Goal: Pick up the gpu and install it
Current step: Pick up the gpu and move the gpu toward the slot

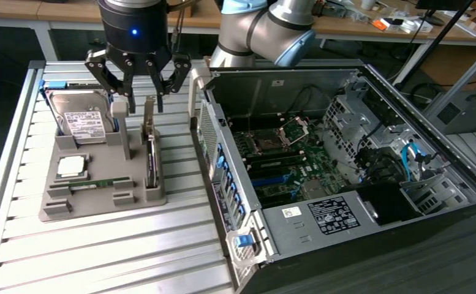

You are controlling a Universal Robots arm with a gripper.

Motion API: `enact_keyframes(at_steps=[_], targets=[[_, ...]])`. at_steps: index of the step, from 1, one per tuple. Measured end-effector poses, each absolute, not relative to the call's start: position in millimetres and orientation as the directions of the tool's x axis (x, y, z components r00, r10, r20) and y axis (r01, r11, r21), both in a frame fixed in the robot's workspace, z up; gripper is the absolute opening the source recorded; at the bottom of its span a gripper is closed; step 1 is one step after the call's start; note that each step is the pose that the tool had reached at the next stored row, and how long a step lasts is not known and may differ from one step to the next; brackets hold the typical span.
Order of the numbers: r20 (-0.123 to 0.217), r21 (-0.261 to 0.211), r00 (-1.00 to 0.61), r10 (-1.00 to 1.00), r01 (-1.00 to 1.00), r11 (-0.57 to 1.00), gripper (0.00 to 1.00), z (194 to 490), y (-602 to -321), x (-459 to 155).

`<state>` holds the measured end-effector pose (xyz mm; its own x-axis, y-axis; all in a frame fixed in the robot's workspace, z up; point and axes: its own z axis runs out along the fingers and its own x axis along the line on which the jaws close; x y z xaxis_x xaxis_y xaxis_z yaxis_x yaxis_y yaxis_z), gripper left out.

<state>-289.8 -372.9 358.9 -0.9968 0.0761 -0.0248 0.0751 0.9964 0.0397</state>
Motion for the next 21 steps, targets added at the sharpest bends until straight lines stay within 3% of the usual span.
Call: enact_keyframes(at_steps=[21], targets=[[-0.025,0.040,-0.997,0.076,0.075,0.996,0.48,350.2,-376.5,-290.3]])
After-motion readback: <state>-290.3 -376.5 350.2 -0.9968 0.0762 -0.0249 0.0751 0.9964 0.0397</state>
